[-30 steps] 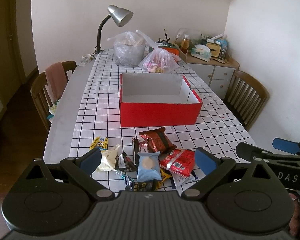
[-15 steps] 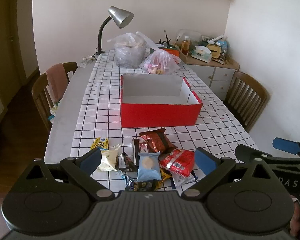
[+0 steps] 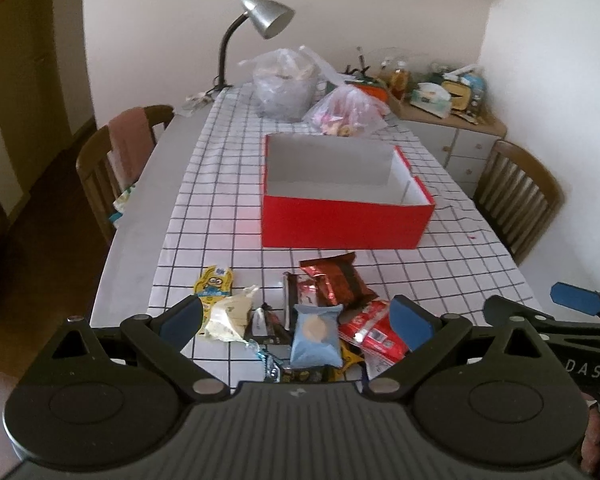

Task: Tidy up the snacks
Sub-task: 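Grasp the blue cookie packet with left tool while right tool grasps red chip bag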

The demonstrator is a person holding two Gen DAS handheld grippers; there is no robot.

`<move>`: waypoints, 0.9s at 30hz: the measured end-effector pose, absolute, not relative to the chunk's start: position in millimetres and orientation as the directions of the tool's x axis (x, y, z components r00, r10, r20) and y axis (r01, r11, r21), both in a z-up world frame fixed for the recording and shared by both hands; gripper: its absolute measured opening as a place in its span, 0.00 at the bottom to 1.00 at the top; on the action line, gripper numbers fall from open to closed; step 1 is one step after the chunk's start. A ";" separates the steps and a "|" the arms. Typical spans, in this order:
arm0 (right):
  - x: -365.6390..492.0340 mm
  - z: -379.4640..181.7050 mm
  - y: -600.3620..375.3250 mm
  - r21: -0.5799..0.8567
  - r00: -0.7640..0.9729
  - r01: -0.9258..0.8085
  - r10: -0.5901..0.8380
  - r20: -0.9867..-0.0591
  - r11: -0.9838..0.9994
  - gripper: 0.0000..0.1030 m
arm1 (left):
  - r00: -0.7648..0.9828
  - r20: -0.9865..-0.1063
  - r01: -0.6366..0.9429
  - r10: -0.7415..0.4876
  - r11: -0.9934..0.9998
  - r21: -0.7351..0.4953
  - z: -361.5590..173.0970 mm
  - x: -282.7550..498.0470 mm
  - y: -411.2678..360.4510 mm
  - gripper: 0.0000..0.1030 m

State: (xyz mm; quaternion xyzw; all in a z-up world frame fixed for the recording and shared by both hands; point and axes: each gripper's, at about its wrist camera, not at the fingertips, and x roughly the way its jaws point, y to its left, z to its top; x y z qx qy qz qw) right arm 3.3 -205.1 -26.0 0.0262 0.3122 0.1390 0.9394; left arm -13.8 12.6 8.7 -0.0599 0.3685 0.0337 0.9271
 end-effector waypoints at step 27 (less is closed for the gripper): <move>109.0 -144.0 -172.8 -0.042 0.518 -0.586 0.334 -0.788 0.809 0.98 | 0.583 -0.812 -0.096 0.030 0.995 -0.032 -85.8 60.7 6.6 0.96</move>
